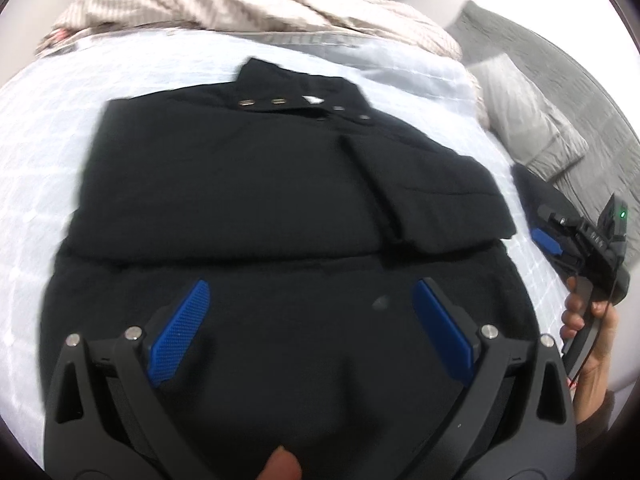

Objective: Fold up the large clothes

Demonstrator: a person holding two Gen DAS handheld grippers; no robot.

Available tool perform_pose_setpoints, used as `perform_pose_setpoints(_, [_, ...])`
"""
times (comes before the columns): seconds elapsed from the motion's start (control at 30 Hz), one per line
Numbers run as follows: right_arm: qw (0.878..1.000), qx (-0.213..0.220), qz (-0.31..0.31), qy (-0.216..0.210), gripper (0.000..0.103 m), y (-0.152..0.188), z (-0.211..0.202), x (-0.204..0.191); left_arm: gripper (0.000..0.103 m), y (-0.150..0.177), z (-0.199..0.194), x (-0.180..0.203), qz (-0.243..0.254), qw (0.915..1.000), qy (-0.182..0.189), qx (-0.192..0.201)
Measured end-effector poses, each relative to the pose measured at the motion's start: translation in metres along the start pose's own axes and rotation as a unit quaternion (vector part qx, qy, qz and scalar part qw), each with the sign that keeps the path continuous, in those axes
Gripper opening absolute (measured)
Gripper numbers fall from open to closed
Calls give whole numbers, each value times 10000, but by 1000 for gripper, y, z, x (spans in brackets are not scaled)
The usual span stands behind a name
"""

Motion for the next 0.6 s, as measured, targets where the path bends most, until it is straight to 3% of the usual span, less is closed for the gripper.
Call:
perform_pose_setpoints(0.13, [9964, 245, 792, 153, 77, -8, -23, 57, 101, -22, 40, 31, -211, 9981, 523, -240])
perform_pose_setpoints(0.2, [9956, 261, 863, 268, 77, -12, -33, 76, 100, -30, 65, 45, -412, 9949, 829, -394])
perform_pose_setpoints(0.33, [9951, 326, 614, 697, 77, -14, -47, 96, 72, -37, 113, 67, -714, 9892, 1008, -784])
perform_pose_setpoints(0.4, [9937, 337, 690, 812, 77, -12, -48, 107, 47, -42, 119, 80, -673, 9908, 1009, -606])
perform_pose_setpoints(0.43, [9934, 252, 680, 894, 77, -10, -44, 112, 18, -43, 118, 84, -608, 9920, 959, -554])
perform_pose_setpoints(0.47, [9933, 179, 603, 971, 77, -9, -41, 114, 10, -47, 114, 88, -543, 9936, 875, -471])
perform_pose_setpoints(0.6, [9938, -13, -21, 1109, 77, -7, -19, 107, 8, -76, 61, 90, -653, 9906, 1065, 565])
Point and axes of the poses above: each gripper's, at about its wrist camera, not at the fingertips, and z roughly the way its jaws point, x to its right, y to its underside, the point moved 5 cm from there along z, roughly the way its jaws point, and after that the axes turned 10 degrees about -y, right-handed, at the moved point
